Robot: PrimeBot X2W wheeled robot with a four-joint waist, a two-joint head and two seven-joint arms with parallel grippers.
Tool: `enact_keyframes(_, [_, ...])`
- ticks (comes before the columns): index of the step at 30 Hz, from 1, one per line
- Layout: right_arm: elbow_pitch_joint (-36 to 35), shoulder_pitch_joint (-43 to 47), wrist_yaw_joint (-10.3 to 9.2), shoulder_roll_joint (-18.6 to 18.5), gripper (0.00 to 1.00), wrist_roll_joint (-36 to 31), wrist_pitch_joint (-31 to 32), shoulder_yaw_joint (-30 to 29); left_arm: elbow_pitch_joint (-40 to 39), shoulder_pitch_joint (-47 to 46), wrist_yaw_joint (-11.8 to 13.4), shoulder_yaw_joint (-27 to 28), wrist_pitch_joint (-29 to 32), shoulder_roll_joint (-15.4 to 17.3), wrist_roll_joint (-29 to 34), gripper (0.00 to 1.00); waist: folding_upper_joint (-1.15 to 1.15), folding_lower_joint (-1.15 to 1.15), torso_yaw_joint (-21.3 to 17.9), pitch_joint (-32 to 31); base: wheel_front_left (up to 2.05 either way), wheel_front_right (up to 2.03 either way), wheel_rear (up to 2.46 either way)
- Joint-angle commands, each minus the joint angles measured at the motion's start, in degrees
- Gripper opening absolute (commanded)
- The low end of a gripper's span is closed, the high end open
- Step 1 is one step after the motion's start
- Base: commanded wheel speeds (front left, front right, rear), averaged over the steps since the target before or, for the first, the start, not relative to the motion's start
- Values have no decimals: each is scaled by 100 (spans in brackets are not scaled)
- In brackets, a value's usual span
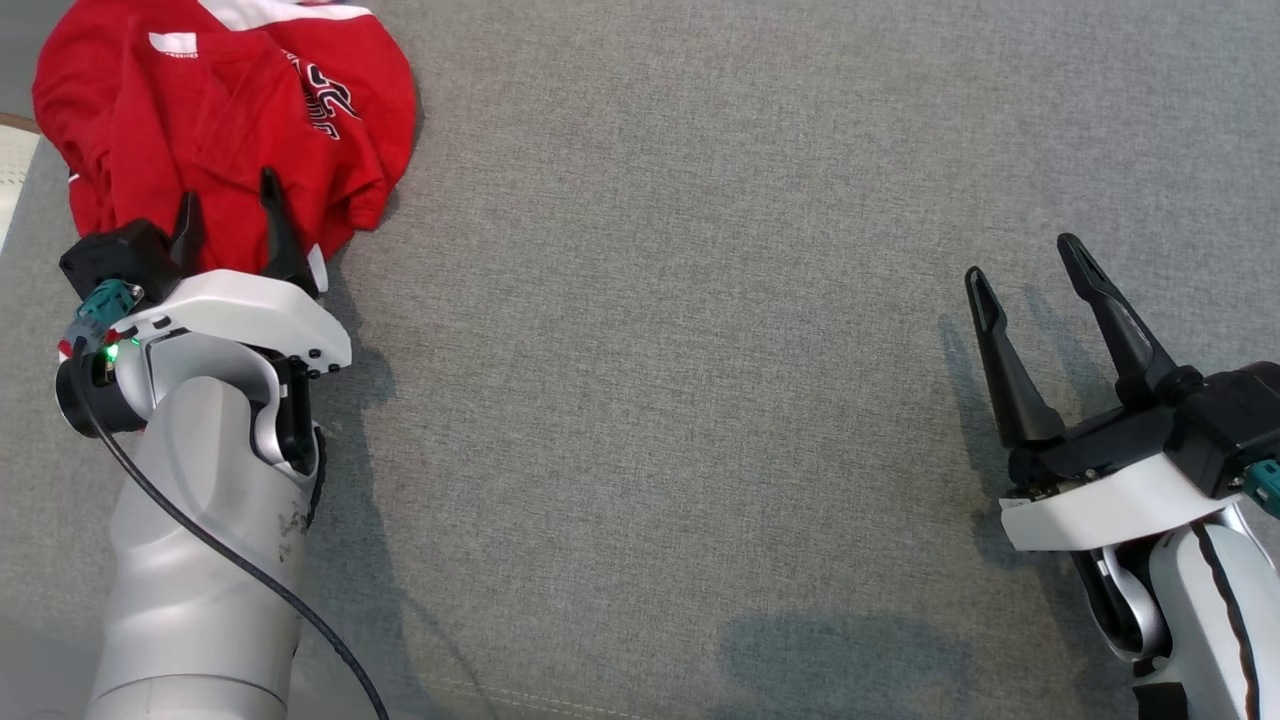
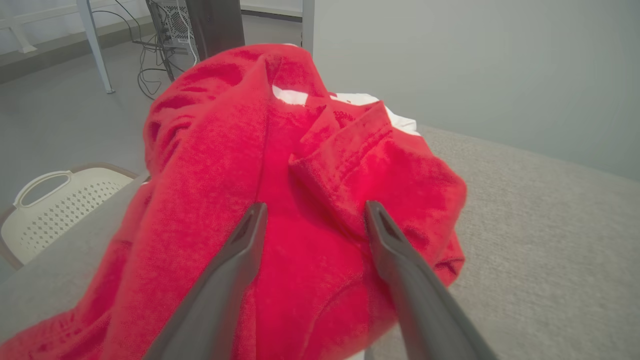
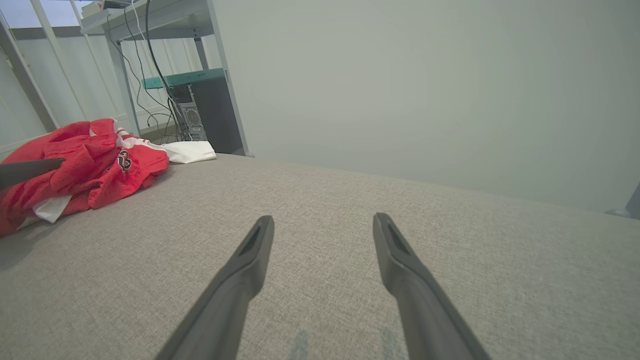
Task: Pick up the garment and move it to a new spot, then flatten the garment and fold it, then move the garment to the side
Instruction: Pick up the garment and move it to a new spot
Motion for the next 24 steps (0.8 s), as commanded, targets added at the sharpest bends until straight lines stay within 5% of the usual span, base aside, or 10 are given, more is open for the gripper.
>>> enact_keyframes(1, [-168,-65,1,-26,100,64,-66,141,6,-161,25,156,-28,314,123,100,0,0,-46,39,0,0,0])
enact_keyframes(12, [-246,-163,1,-59,100,160,-66,186,354,-383,49,338,-28,470,252,96,0,0,-241,179,0,0,0])
enact_keyframes(13, [-283,-167,1,-56,100,184,-66,190,379,-400,37,364,-28,470,241,74,0,0,-252,190,0,0,0])
enact_keyframes(14, [-318,-172,1,-57,100,202,-66,191,387,-405,28,386,-28,473,241,29,0,0,-261,200,0,0,0])
enact_keyframes(15, [-347,-176,1,-60,100,219,-66,192,388,-407,22,403,-28,478,248,0,0,0,-270,210,0,0,0])
enact_keyframes(24, [-418,-160,1,-52,100,268,-66,150,-213,-263,-46,569,-28,410,320,0,0,0,-244,163,0,0,0])
